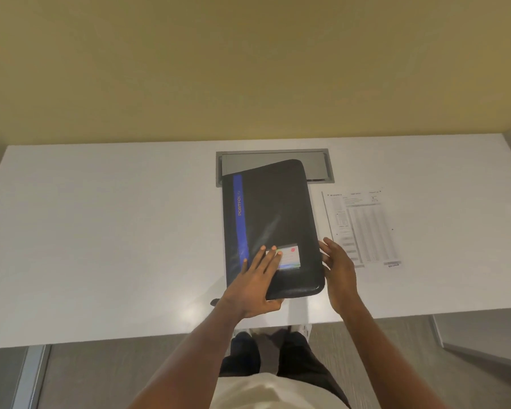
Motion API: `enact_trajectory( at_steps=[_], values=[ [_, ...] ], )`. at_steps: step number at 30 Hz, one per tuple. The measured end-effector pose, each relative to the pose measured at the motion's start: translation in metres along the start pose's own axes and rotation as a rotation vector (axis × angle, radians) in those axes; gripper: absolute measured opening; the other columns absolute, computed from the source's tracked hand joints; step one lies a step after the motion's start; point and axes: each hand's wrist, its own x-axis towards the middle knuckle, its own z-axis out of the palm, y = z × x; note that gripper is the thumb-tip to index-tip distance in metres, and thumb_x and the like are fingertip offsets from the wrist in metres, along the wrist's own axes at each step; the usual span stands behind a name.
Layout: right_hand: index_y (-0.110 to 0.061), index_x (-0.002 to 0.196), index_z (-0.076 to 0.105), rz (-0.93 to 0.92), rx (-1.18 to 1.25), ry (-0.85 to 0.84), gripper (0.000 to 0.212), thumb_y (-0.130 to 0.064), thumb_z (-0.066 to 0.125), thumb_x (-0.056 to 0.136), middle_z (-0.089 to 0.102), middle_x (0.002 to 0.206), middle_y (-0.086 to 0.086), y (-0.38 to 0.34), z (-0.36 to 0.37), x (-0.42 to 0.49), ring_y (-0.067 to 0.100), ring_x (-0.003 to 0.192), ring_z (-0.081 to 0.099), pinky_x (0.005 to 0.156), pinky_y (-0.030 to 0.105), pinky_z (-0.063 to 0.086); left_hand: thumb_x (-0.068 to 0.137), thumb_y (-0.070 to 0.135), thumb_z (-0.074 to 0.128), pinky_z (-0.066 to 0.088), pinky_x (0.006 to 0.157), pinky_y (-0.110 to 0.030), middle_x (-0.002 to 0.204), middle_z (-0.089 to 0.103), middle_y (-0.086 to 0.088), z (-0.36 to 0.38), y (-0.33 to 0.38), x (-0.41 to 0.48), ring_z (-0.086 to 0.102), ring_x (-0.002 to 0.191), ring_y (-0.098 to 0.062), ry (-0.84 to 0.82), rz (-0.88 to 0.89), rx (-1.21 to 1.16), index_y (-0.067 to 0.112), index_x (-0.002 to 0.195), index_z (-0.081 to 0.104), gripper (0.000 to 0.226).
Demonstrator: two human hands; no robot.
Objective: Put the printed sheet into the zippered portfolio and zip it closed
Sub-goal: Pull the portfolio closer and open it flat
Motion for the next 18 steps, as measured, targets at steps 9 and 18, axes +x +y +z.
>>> enact_trajectory(
  at_steps=[9, 18],
  values=[
    [-0.021, 0.133, 0.059, -0.259, -0.425, 0.057, 0.031, -0.031, 0.056, 0.103, 0.062, 0.139, -0.002, -0.039, 0.039, -0.02, 0.018, 0.122, 0.06, 0.11, 0.042, 0.049, 0.1, 0.072, 0.027, 0.014, 0.128, -0.05, 0.171, -0.001, 0.017, -0.021, 0.007, -0.006, -0.003, 0.158, -0.01, 0.349, -0.107, -0.123, 0.039, 0.16, -0.001, 0.075],
    [-0.034, 0.129, 0.052, -0.552, -0.39, -0.09, 0.038, -0.017, 0.065, 0.098, 0.06, 0.12, -0.024, -0.051, 0.114, -0.084, -0.007, 0.105, 0.061, 0.079, 0.007, 0.052, 0.1, 0.065, 0.04, 0.032, 0.123, -0.045, 0.164, 0.033, 0.005, -0.174, 0.008, 0.008, 0.037, 0.148, -0.016, 0.615, -0.186, -0.665, 0.028, 0.159, 0.029, 0.07]
  ],
)
